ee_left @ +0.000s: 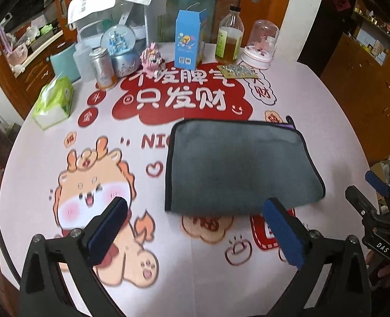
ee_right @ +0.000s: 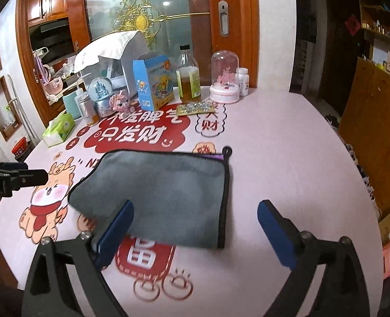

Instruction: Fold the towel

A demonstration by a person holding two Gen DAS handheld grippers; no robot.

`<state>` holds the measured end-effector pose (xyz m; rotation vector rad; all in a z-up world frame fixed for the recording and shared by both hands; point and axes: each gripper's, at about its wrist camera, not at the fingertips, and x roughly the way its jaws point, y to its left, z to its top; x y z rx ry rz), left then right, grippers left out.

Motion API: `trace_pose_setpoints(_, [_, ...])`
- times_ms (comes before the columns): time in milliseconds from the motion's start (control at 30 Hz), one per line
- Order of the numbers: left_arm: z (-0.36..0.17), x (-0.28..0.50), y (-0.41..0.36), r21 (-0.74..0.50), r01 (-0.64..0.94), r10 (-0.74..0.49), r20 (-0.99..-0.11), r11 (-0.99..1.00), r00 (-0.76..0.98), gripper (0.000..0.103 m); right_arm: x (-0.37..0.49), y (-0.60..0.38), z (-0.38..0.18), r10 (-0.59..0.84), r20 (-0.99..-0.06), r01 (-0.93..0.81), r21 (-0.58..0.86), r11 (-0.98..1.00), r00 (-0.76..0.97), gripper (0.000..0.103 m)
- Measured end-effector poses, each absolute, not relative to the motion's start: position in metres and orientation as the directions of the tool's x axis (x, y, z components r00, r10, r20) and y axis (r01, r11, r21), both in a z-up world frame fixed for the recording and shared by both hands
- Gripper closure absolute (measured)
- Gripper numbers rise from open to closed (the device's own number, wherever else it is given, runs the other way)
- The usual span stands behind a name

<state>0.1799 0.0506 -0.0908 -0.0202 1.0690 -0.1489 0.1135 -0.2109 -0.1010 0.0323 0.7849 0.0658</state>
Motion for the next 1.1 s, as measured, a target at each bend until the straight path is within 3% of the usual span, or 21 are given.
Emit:
trace_pose_setpoints(200, [-0.086, 0.141, 0.052, -0.082, 0.093, -0.116, -0.874, 0.992, 0.472, 0.001, 0.084, -0.208, -0.1, 0.054, -0.753, -0.048, 0.03, 0.998, 0.655, 0.001])
trace_pose_setpoints(633, [-0.048, 0.075, 0.046, -0.113, 0.103, -0.15, -0.858, 0.988, 0.491, 0.001, 0.017, -0.199, -0.073, 0.067, -0.836, -0.047, 0.049, 0.998, 0.545, 0.0])
trace_pose_setpoints(833, [-0.017, 0.059, 0.047, -0.176, 0.098, -0.201, -0.826, 0.98, 0.526, 0.001, -0.001, -0.196, -0.04, 0.102, -0.829, -0.032, 0.1, 0.994, 0.549, 0.0])
trace_pose_setpoints(1100, [0.01, 0.038, 0.041, -0.12, 0.078, -0.143, -0.787, 0.99, 0.601, 0.001, -0.02, -0.184, 0.001, 0.14, -0.792, -0.016, 0.162, 0.987, 0.594, 0.0])
